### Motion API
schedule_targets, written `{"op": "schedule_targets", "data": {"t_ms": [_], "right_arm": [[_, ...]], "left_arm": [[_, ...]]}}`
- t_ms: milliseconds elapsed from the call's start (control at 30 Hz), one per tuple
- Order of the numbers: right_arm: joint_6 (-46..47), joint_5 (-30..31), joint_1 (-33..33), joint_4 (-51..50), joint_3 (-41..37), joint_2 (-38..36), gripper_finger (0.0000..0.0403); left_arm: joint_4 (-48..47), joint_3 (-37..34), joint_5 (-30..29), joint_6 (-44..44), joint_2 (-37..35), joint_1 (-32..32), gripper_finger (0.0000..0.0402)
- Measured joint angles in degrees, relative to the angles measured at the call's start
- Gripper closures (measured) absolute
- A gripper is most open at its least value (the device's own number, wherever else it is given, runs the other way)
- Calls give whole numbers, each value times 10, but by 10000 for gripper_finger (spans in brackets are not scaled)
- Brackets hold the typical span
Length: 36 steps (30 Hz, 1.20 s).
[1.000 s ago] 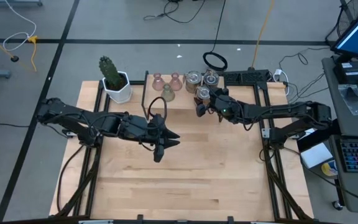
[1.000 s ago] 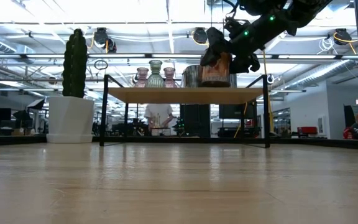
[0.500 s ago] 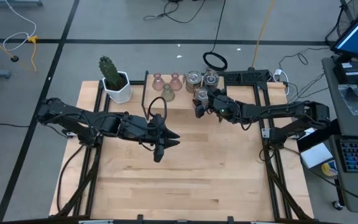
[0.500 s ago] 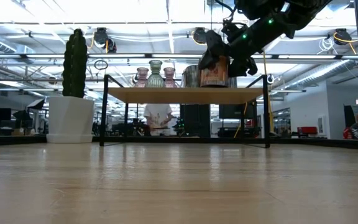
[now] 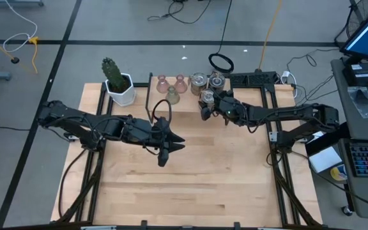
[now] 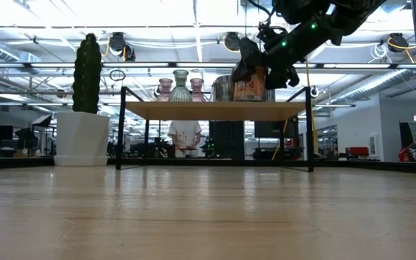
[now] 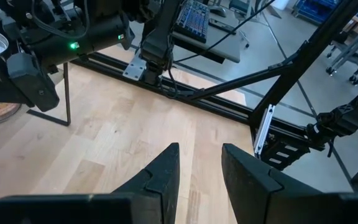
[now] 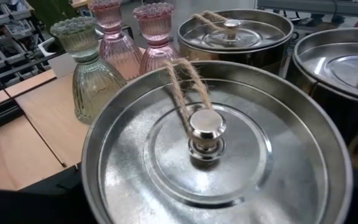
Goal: Pick & Place candle stick holders
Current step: Put the orange scented candle on the shelf
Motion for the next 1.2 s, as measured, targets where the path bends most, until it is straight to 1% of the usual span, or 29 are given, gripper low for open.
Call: {"op": "schedule_targets", "data": {"t_ms": [333,567,800,1033,1200], "right_arm": [[-1,-1,-6,23,0,0,30],[-29,-1,-6,39,0,-1,5],[-39,0,-6,45,0,-1,4],[-81,-1,-5,91,0,-1,3],[-105,-1,-5,103,0,-1,4]], "left_arm": [[0,0,0,0,0,0,282],[0,0,0,0,0,0,282],[0,0,0,2,0,0,282],[0,0,1,2,0,-1,282],[0,0,1,2,0,-6,282]]}}
